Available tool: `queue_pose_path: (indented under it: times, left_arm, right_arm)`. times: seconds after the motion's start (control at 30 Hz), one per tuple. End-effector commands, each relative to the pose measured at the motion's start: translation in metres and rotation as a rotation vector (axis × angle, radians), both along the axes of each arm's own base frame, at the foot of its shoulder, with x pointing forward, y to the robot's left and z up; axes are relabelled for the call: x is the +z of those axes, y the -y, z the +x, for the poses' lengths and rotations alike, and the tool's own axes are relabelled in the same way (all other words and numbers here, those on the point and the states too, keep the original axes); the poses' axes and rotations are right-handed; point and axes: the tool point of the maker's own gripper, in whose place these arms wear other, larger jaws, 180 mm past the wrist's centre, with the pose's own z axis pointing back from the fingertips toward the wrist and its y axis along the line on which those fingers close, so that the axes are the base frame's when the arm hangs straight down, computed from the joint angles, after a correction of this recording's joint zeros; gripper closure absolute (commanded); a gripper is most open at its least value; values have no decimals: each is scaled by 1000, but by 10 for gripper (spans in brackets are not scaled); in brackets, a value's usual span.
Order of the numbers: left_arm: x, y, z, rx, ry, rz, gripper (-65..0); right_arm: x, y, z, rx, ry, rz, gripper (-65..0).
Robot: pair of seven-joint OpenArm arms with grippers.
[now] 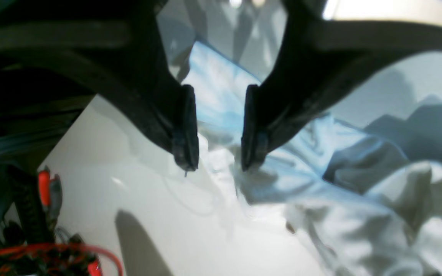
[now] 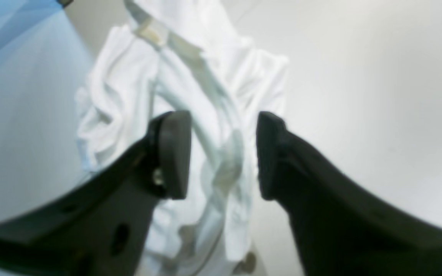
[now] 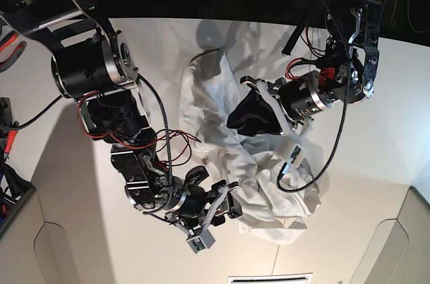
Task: Layout the t-shirt on the table in an organized manner, then fold the t-shirt properly
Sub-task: 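Lower the right gripper into the shirt fabric and close on it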
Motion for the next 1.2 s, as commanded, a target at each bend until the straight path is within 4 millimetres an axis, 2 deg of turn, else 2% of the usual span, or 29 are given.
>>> queue_pose_path:
  times: [0.0, 0.07, 0.1, 0.3, 0.43, 0.47, 0.53, 0.57, 0.6, 0.77, 0.97, 1.0, 1.07, 1.17]
  left_arm:
    - [15, 3, 6, -9, 44, -31, -228]
    - [16, 5, 5, -12, 37, -46, -228]
    - [18, 6, 5, -14, 35, -59, -228]
    - [24, 14, 0, -55, 42, -101, -228]
    - [23, 24, -5, -83, 36, -104, -228]
    - [22, 27, -6, -94, 34, -104, -228]
    - [20, 34, -10, -116, 30, -100, -228]
    - [19, 37, -12, -128, 27, -94, -228]
    - [18, 40, -14, -140, 25, -88, -228]
    - [15, 58, -22, -188, 18, -89, -228]
    - [17, 65, -23, -191, 19, -100, -228]
    - [17, 65, -23, -191, 19, -100, -228]
    - [17, 65, -23, -191, 19, -100, -228]
    - [17, 65, -23, -191, 18, -104, -228]
  right_arm:
    - [30, -2, 18, -18, 79, 41, -163]
    - [35, 0, 23, -42, 110, 44, -20]
    - [35, 1, 23, -45, 115, 34, 0]
    - [31, 2, 23, -31, 130, -19, 0]
    - [35, 7, 29, -69, 163, -14, 0]
    - [36, 9, 31, -80, 176, -24, -25]
    - [35, 13, 35, -111, 188, -54, -244]
    - [34, 15, 36, -132, 187, -63, -310]
    - [32, 15, 36, -151, 184, -68, -327]
    - [8, 9, 24, -155, 130, -71, -325]
    - [-18, 15, 15, -181, 97, -77, -324]
    - [-20, 16, 14, -181, 92, -77, -310]
    - [-21, 16, 13, -181, 90, -79, -225]
    - [-18, 14, 14, -174, 96, -72, -15]
